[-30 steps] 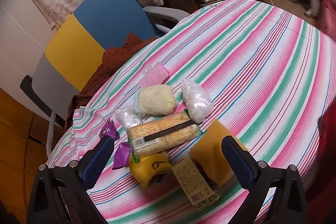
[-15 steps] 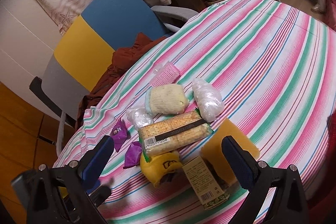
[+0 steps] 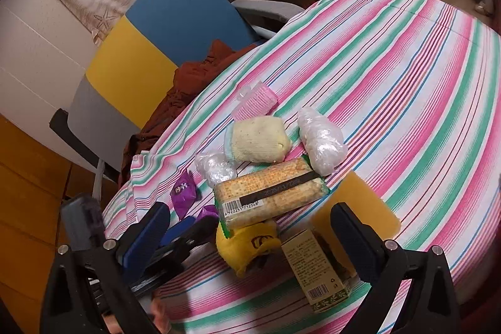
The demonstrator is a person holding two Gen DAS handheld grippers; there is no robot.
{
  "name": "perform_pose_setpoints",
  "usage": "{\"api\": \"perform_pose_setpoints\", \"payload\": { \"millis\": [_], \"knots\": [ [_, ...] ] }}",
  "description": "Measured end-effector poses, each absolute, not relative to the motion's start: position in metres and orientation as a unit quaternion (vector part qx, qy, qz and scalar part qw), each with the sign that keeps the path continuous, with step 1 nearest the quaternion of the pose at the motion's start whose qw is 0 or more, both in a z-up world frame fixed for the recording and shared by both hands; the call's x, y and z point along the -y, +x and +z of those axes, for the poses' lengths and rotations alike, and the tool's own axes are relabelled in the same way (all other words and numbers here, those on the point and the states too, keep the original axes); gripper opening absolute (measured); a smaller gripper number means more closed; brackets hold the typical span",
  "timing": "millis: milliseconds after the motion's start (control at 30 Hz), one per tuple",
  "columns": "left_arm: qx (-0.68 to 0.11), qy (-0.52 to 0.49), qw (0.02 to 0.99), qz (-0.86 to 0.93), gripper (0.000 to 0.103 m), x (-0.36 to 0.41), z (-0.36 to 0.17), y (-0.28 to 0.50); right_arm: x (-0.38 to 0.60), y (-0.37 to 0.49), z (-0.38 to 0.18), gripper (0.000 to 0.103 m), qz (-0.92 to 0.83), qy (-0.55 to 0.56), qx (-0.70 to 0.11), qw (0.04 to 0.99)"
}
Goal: Organize objects
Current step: 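Grasp a purple snack packet with the left gripper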
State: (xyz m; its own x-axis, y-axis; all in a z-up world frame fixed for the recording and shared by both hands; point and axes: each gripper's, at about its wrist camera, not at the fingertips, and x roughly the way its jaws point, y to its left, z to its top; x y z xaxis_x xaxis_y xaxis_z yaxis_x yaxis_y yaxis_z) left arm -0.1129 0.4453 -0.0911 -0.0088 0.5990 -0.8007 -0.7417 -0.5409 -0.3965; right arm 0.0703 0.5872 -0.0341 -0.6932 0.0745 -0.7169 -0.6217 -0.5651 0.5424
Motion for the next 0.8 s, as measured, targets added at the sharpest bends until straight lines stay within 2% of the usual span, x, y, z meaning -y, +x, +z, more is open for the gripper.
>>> {"api": "perform_pose_setpoints", "payload": {
  "millis": [67, 100, 133, 200, 600, 800],
  "knots": [
    [-0.076, -0.524, 0.478, 0.701, 0.056, -0.450, -0.099, -0.114, -0.587, 0.070, -0.035, 0.103, 0.821, -0.331, -0.415, 0.211],
    [-0.076, -0.521, 0.480, 0.702, 0.052, -0.450, -0.100, -0.114, -0.587, 0.069, -0.035, 0.103, 0.821, -0.332, -0.414, 0.211],
    [-0.079, -0.517, 0.481, 0.704, 0.044, -0.450, -0.100, -0.114, -0.587, 0.068, -0.036, 0.103, 0.821, -0.333, -0.413, 0.211],
    [-0.089, -0.514, 0.479, 0.706, 0.041, -0.448, -0.099, -0.113, -0.587, 0.068, -0.036, 0.103, 0.821, -0.335, -0.411, 0.212],
    [-0.210, -0.445, 0.414, 0.766, 0.040, -0.394, -0.097, -0.067, -0.579, 0.062, -0.033, 0.103, 0.831, -0.342, -0.393, 0.196],
    [-0.197, -0.434, 0.413, 0.777, 0.040, -0.392, -0.098, -0.069, -0.563, 0.048, -0.034, 0.103, 0.839, -0.380, -0.341, 0.188]
  ]
}}
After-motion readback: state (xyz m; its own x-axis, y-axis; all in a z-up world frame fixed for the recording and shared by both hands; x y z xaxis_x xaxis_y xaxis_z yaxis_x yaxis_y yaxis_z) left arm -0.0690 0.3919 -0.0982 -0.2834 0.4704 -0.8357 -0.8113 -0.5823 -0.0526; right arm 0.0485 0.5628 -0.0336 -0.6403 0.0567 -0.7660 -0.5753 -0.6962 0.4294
